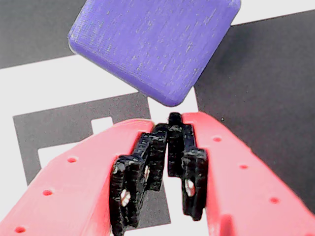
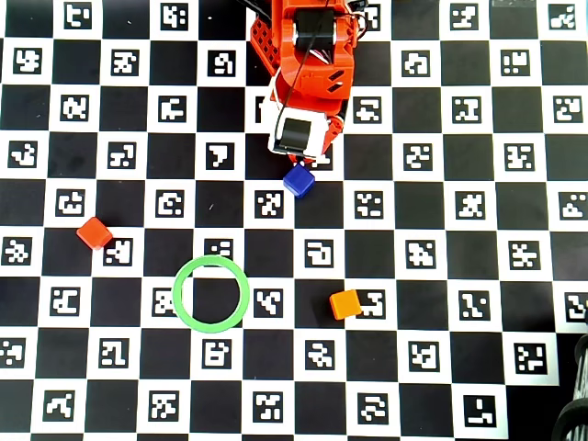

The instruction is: Grab the red cube then put it in the green circle then put the blue cube on top and finally the orange cube on top

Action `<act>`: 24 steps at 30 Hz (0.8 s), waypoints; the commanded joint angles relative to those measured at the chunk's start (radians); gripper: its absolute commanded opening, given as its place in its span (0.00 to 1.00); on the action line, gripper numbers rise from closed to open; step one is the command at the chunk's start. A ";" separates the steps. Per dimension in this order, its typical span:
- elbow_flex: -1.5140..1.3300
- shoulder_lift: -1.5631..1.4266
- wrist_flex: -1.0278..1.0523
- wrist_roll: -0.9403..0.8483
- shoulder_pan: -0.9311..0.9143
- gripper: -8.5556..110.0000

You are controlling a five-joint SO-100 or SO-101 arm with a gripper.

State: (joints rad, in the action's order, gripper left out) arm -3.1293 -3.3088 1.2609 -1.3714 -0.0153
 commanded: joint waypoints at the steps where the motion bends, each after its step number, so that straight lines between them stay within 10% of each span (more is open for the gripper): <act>1: -0.040 -0.051 0.091 -0.006 0.008 0.03; 24: -0.037 -0.044 0.072 -0.031 0.041 0.03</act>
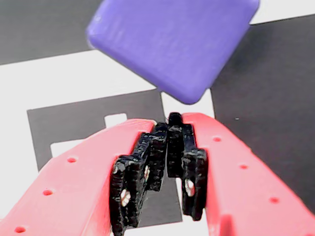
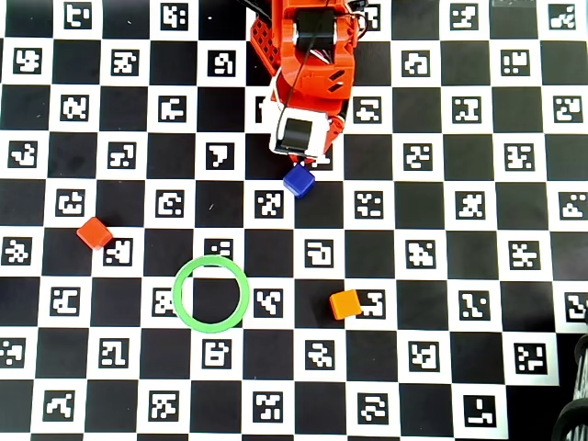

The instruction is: Grab the red cube then put it in the green circle then put the blue cube on top and finally the orange cube on top

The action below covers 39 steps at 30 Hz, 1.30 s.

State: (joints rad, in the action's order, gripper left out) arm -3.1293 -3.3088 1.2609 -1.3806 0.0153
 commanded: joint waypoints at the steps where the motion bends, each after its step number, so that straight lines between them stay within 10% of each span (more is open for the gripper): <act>1: -0.020 -0.031 0.054 -0.008 0.008 0.03; 18: 1.318 0.821 0.502 0.417 -0.147 0.03; 39: 1.947 1.644 0.568 0.495 -0.690 0.14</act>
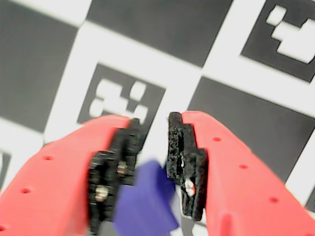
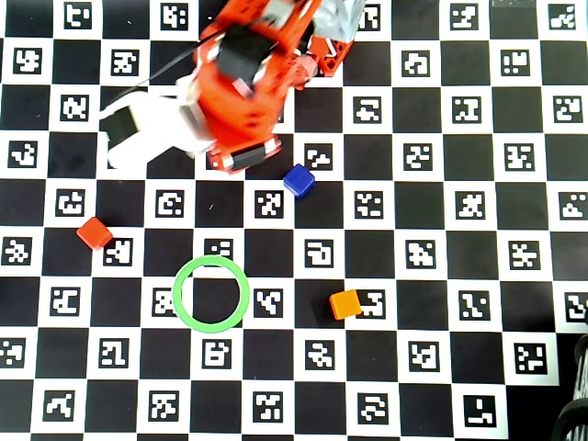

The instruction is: Grab the red cube then put it in the green circle then put the blue cube on top and finally the orange cube on top

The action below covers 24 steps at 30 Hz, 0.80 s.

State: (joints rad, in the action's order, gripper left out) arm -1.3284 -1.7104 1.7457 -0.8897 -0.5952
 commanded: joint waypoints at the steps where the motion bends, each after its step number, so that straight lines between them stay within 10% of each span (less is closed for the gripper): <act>1: 0.178 0.083 0.086 0.011 -0.100 0.15; 24: 0.532 0.456 -0.055 0.061 -0.296 0.37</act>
State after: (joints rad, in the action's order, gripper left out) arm -0.9265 -1.2579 1.7058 -0.8544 -0.8790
